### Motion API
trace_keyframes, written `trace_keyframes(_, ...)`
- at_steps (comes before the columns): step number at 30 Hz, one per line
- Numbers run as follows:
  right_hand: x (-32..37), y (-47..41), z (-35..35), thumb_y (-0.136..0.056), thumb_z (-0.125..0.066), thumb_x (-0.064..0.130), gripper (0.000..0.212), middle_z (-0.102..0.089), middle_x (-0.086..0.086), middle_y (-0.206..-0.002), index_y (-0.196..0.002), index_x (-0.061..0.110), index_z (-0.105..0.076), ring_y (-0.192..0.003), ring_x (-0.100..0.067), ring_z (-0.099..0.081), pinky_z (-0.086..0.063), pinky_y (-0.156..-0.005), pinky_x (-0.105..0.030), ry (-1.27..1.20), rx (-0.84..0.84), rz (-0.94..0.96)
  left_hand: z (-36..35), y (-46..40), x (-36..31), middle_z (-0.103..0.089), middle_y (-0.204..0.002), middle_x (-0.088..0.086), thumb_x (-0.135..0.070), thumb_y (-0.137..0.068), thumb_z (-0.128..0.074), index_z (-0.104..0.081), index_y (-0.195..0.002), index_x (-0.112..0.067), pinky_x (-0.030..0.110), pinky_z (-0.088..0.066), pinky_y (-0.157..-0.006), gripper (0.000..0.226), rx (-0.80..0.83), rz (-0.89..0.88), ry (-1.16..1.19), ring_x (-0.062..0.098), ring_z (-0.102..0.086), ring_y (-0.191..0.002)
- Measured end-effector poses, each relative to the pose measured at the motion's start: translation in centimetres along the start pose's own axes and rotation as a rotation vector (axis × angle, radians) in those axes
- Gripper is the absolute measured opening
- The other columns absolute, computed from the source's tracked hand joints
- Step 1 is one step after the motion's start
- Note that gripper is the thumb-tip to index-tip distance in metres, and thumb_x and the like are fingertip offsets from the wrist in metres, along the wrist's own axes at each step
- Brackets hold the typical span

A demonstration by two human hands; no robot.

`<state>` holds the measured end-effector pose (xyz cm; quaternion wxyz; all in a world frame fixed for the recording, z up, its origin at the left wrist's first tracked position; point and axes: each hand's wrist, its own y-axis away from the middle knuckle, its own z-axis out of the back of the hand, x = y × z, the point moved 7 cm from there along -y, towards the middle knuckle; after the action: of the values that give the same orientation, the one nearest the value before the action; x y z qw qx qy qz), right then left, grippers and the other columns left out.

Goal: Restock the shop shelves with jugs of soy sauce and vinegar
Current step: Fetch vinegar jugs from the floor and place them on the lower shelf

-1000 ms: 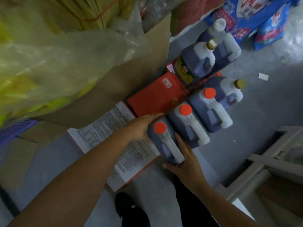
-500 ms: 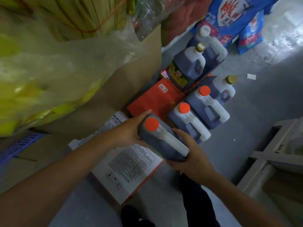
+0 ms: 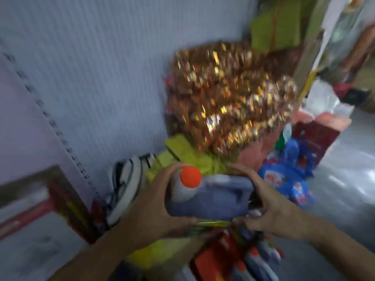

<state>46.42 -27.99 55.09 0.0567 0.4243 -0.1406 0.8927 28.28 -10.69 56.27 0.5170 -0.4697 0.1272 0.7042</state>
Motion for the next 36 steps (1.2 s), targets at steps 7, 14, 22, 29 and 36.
trace_keyframes(7, 23.3, -6.2, 1.5, -0.07, -0.095, 0.034, 0.122, -0.038, 0.024, -0.156, -0.156, 0.056, -0.012, -0.145, -0.005, -0.042, -0.035, -0.116, -0.021, -0.158, -0.076, 0.422, 16.3, 7.8, -18.6, -0.058, -0.146, -0.013, -0.032, -0.061, -0.097, -0.024, -0.148, -0.067, 0.046, -0.054, -0.103, 0.119, -0.393, 0.033, -0.065, 0.01, -0.062, -0.127)
trace_keyframes(14, 40.7, -2.3, -3.6, -0.072, -0.091, 0.042, 0.102, -0.044, 0.013, -0.15, -0.155, 0.045, -0.031, -0.144, -0.012, -0.043, -0.032, -0.116, -0.019, -0.251, 0.202, 0.914, 19.4, 24.9, -33.3, -0.055, -0.137, -0.035, -0.02, -0.065, -0.096, -0.028, -0.144, -0.065, 0.027, -0.055, -0.098, 0.113, -0.823, 0.159, -0.262, -0.003, -0.061, -0.122)
trace_keyframes(22, 55.4, 15.2, -12.4, -0.075, -0.092, 0.031, 0.096, -0.046, 0.013, -0.151, -0.153, 0.043, -0.038, -0.141, -0.015, -0.047, -0.041, -0.114, -0.033, -0.511, 0.671, 1.226, 10.4, 47.1, -50.2, -0.045, -0.141, -0.043, -0.028, -0.068, -0.092, -0.011, -0.149, -0.069, 0.01, -0.051, -0.089, 0.122, -1.28, 0.379, -0.481, -0.013, -0.053, -0.126)
trace_keyframes(29, 64.9, 35.6, -20.8, -0.075, -0.09, 0.029, 0.095, -0.039, 0.032, -0.15, -0.151, 0.047, -0.037, -0.136, 0.004, -0.045, -0.044, -0.105, -0.016, -0.634, 1.063, 1.382, 0.2, 66.3, -60.4, -0.066, -0.126, -0.023, -0.018, -0.07, -0.094, -0.045, -0.143, -0.042, 0.027, -0.058, -0.089, 0.09, -1.643, 0.609, -0.719, -0.002, -0.064, -0.116)
trace_keyframes(36, 70.3, 52.6, -31.7, -0.074, -0.091, 0.023, 0.096, -0.042, 0.027, -0.153, -0.153, 0.042, -0.038, -0.137, 0.001, -0.046, -0.042, -0.105, -0.013, -0.661, 1.329, 1.394, -6.8, 83.2, -64.5, -0.053, -0.146, -0.025, -0.021, -0.076, -0.092, -0.031, -0.154, -0.047, 0.037, -0.053, -0.106, 0.102, -1.78, 0.749, -0.773, -0.002, -0.052, -0.133)
